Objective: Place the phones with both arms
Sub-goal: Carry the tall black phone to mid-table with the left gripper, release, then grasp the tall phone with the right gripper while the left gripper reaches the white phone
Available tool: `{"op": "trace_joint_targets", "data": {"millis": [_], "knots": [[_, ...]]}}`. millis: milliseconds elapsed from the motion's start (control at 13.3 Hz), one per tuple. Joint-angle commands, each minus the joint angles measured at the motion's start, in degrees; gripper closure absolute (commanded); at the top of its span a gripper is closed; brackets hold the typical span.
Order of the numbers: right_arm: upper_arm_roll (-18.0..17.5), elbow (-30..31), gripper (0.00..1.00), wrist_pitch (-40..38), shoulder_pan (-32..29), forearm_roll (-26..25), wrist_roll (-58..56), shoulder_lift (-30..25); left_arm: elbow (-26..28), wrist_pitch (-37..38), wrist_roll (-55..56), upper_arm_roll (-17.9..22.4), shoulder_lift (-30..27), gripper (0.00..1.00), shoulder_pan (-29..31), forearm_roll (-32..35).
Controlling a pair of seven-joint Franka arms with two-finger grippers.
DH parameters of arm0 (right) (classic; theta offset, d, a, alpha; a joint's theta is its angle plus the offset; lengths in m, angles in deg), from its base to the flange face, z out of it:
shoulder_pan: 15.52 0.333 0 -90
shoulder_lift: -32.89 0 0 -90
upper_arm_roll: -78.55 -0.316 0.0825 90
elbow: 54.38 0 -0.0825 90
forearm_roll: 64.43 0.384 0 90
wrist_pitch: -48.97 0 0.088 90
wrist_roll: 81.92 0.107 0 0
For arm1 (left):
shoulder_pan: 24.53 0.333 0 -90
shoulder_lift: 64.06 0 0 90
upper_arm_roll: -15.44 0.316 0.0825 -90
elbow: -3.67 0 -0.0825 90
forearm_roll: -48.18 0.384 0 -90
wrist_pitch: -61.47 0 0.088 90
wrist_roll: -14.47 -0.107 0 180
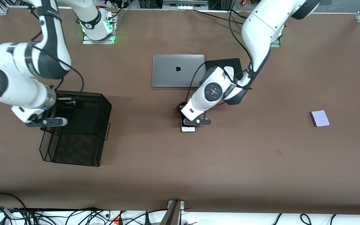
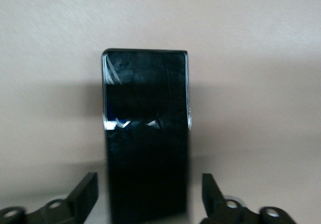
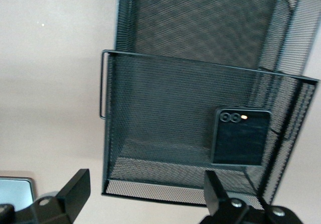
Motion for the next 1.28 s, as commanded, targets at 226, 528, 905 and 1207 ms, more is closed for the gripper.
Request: {"op": "trace_joint_targets", "data": {"millis": [226, 528, 905, 1207], "knots": [[-6.7, -2.4, 0.00, 6.2, -0.2, 2.2, 9.1, 5.1, -1.2, 27.9, -3.3, 5.7, -11.5, 0.00, 10.1, 8.3], [-14.8, -8.2, 0.00, 13.0, 3.1, 3.8, 24.7, 13.5, -0.4, 37.7, -14.2, 6.0, -11.5, 0.00, 25.1, 18.6], [-14.9, -20.7, 0.00, 18.8, 15.5, 3.1, 43.9, 27.5, 0.3, 33.3, -27.3, 5.9, -8.1, 0.00, 41.2, 20.7], [-14.9, -25.0, 0.00, 22.1, 21.3, 1.8, 54.6, 34.1, 6.7, 25.3, -29.7, 5.9, -8.6, 0.00, 49.8, 19.9]]}}
